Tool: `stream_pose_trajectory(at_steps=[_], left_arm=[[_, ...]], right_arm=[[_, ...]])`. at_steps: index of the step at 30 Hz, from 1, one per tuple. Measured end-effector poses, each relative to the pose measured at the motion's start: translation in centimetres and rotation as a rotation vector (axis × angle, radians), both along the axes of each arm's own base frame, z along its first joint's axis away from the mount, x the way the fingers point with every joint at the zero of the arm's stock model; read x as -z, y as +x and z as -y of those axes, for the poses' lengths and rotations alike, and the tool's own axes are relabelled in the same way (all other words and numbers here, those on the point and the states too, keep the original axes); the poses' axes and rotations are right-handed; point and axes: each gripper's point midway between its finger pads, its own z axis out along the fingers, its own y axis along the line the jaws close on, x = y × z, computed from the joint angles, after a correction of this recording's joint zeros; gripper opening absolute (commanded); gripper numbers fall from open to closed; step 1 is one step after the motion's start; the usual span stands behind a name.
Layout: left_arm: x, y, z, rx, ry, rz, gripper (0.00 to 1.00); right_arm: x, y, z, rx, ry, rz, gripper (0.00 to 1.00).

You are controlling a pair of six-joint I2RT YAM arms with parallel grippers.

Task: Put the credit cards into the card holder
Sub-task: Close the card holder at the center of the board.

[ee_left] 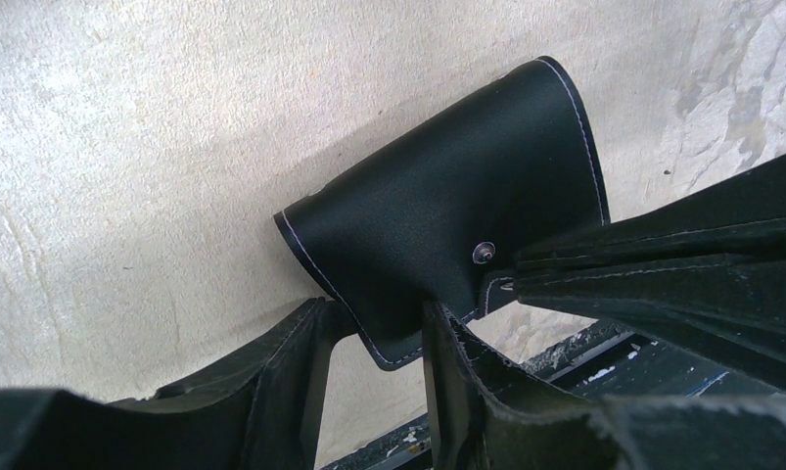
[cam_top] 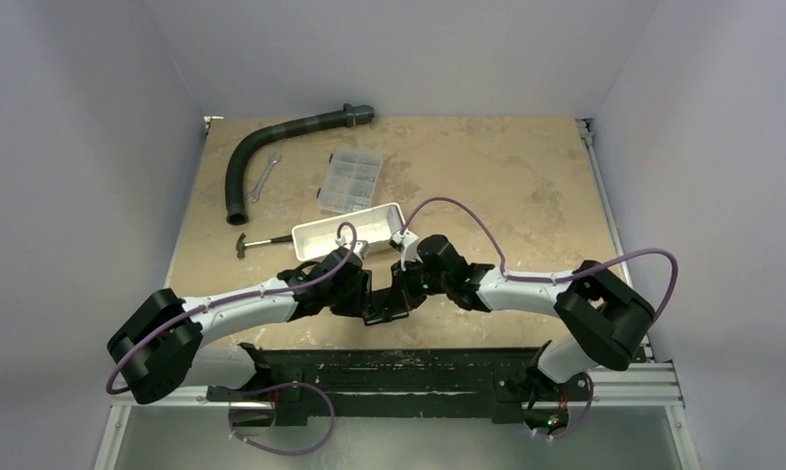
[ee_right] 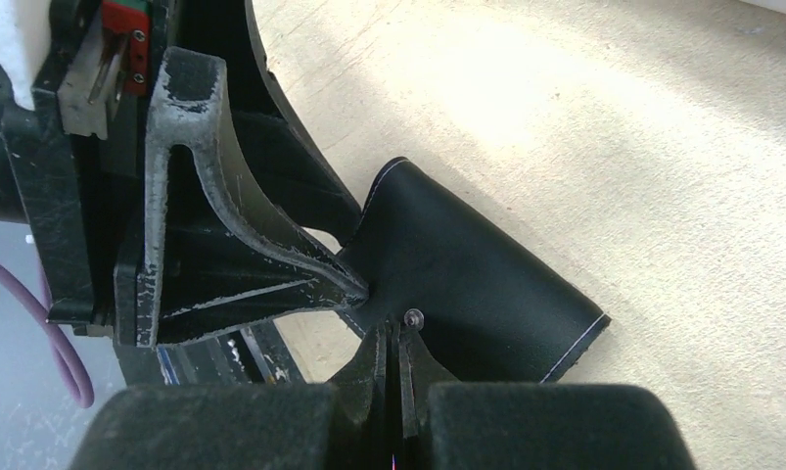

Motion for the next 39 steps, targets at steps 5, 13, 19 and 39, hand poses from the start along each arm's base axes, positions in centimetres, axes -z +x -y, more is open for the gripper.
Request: stream_pose_trajectory(at_steps=[5,13,19,39], left_arm=[[0.0,0.0,0.0,0.001,-0.003,-0.001,0.40],[0.0,0.0,0.0,0.001,-0.005,0.001,0.40],[0.0,0.0,0.0,0.001,-0.006,0.002,0.40],[0.0,0.2,0.0,-0.002,-0.008,0.015,0.44]], right_arm=[[0.3,0.3,-0.3,0.017,-0.029,0.019,0.00],[1.0,0.8,-0.7,0.035,-0.072,0.055,0.00],[1.3,1.0,-1.1,0.050,-0.102,0.091,0.00],[1.7,1.3,-0.4,0.284,-0.056,0.126,0.00]])
